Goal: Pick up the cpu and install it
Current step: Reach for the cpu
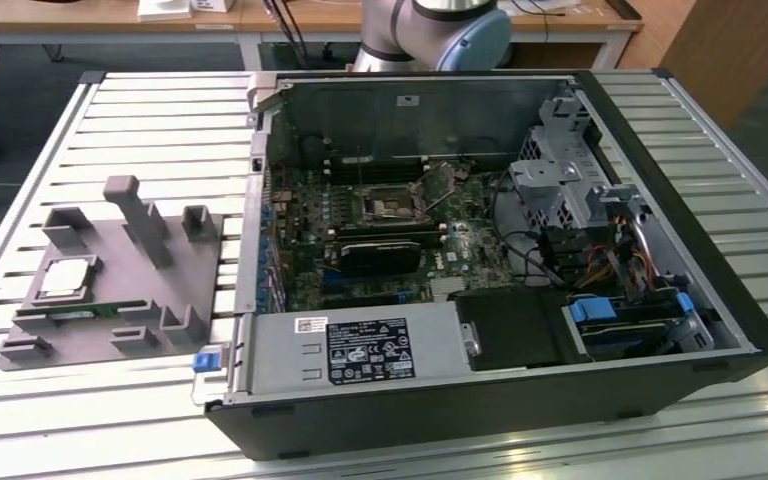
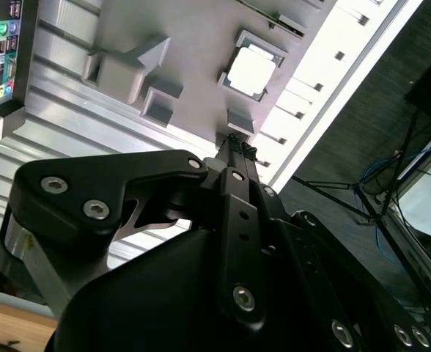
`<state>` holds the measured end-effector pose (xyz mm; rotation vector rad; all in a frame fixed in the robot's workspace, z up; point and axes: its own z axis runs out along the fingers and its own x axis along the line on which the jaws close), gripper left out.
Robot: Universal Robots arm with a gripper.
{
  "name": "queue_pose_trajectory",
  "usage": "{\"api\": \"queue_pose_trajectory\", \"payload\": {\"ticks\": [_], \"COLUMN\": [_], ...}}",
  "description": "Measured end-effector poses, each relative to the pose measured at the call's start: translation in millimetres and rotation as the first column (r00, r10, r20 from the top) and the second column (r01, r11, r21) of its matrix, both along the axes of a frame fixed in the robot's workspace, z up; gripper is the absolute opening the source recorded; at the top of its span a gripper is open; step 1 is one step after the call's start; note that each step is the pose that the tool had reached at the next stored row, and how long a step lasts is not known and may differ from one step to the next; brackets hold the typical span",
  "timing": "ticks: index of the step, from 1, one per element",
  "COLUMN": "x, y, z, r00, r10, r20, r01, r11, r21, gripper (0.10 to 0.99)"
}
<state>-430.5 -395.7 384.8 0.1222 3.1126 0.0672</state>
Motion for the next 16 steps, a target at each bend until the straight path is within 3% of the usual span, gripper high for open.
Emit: {"api": "queue_pose_trajectory", "payload": {"ticks": [8, 16], "x": [-16.8, -25.3], "y": [0.0, 0.0], "z": [-0.4, -1.4], "r00": [1.0, 1.0], "r10": [0.0, 0.0], "r20": [0.0, -0.0001], "r01": [0.0, 0.0], "r11": [1.0, 1.0], "r21": [0.0, 0.001], "gripper": [0.106, 0.106]}}
